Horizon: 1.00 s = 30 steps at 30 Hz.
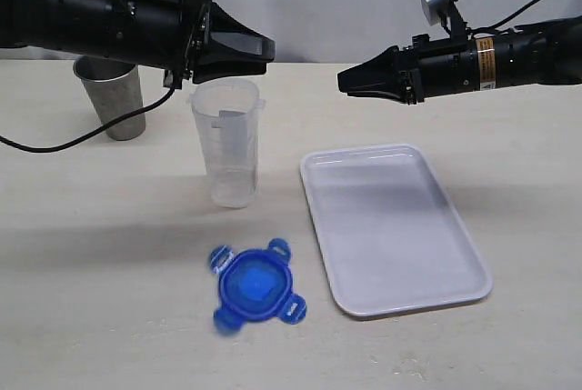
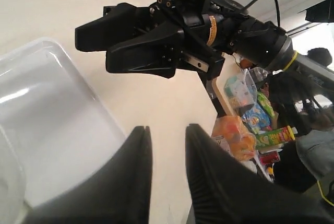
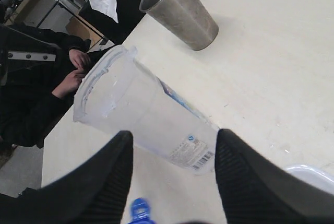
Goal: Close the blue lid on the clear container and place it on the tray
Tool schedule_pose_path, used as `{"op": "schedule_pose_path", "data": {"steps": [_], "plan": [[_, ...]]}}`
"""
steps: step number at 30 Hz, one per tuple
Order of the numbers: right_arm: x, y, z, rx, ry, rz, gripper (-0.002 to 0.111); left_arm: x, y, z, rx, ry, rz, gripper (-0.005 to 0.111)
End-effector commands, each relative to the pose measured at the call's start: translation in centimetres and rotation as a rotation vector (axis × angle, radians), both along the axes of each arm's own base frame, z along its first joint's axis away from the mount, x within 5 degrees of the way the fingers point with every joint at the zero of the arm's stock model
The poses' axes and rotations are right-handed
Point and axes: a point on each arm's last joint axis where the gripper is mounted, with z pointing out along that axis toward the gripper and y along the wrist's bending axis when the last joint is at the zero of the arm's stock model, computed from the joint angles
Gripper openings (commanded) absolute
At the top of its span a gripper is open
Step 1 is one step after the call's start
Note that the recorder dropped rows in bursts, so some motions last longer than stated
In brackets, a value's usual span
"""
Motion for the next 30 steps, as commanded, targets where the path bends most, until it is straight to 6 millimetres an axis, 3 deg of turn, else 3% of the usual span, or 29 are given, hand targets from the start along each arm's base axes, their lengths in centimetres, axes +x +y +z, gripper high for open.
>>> {"op": "schedule_pose_path", "data": {"steps": [1,4,9,11,13,15,17,23,27,30], "plan": [[-0.1,-0.2,0.1,-0.003,-0.015,0.006,0.047,-0.9,-0.2,0.4,-0.022,-0.074,-0.116,0.026],[-0.1,-0.2,0.1,-0.006,-0.027,0.010,0.047,-2.1,-0.7,0.2,0.125,-0.138,-0.230,0.028],[-0.1,-0.3,0.1,-0.008,-0.035,0.011,0.047,-5.9,-2.2,0.0,0.519,-0.180,-0.509,0.028],[-0.1,-0.3,0.1,-0.009,-0.039,0.012,0.047,-6.5,-2.4,0.0,0.714,-0.201,-0.525,0.028],[-0.1,-0.3,0.1,-0.009,-0.039,0.012,0.047,-6.9,-1.6,-0.5,0.923,-0.094,-0.484,0.028],[-0.1,-0.3,0.1,-0.009,-0.039,0.012,0.047,-7.2,-0.6,-1.3,1.038,0.122,-0.347,0.028],[-0.1,-0.3,0.1,-0.009,-0.039,0.012,0.047,-7.6,-0.1,-2.7,1.035,0.290,-0.179,0.028],[-0.1,-0.3,0.1,-0.009,-0.039,0.012,0.047,-10.3,-0.5,-9.4,0.864,0.300,-0.066,0.028],[-0.1,-0.3,0.1,-0.008,-0.037,0.012,0.047,-11.5,0.2,-11.6,0.847,0.322,0.062,0.028],[-0.1,-0.3,0.1,-0.008,-0.037,0.012,0.047,-12.1,0.1,-12.3,0.814,0.323,0.076,0.028]]}}
